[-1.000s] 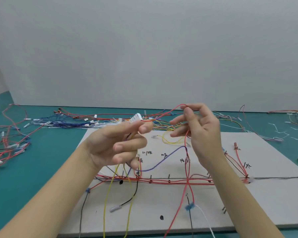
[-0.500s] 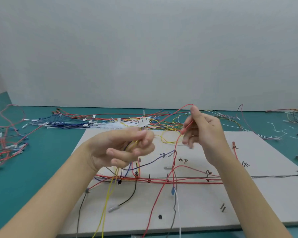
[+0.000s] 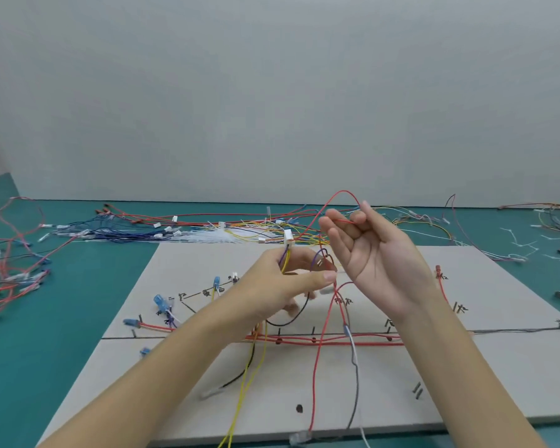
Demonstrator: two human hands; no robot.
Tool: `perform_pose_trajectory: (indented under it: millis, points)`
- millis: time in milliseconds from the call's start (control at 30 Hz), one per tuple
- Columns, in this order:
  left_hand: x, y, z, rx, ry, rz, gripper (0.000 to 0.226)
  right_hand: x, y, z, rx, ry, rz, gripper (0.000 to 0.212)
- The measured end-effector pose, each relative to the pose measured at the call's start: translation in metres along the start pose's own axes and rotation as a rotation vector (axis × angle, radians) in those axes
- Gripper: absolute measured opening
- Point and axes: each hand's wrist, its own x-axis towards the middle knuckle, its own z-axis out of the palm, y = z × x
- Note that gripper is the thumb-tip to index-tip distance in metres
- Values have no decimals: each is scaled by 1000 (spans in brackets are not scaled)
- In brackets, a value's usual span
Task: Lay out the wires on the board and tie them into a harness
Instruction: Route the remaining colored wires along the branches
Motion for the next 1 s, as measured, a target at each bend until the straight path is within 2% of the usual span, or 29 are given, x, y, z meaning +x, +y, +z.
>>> perform_pose_trajectory:
  millis: [167, 233, 300, 400, 467, 533, 600, 667, 733, 833, 900, 933, 1000]
  points:
    - [-1, -2, 1, -144, -138, -58, 20, 2, 3, 2, -59, -23, -59, 50]
    - [-2, -1, -3, -254, -186, -47, 22, 3, 0, 0, -193, -5, -100, 47]
    - [-4, 2, -8, -307, -196, -18, 23, 1, -5, -2, -452, 12, -113, 32]
    - [-3, 8, -16, -258, -105, 21, 21, -7, -15, -8, -918, -6, 13, 44]
    - [-1, 10, -23, -174, -27, 20, 22, -15, -20, -8, -1190, -46, 108, 41]
    - [1, 9, -28, -102, 28, 10, 20, -20, -24, -5, -1294, -48, 112, 33]
    - [2, 7, -30, -41, 77, 5, 16, -22, -27, -3, -1227, -67, 51, 30]
    - [4, 4, -30, -52, 168, 5, 14, -25, -29, 1, -1110, -139, 8, 26]
    - [5, 3, -28, -128, 262, 14, 15, -31, -28, 9, -1071, -269, 60, 25]
    - [4, 3, -26, -193, 331, 37, 15, -42, -23, 25, -1156, -661, 367, 20]
    - [3, 5, -25, -226, 320, 41, 13, -49, -16, 29, -1283, -926, 562, 26]
    - [3, 6, -25, -240, 305, 44, 13, -51, -14, 31, -1326, -959, 591, 29]
    - [2, 9, -26, -278, 268, 54, 14, -51, -15, 35, -1349, -834, 544, 36]
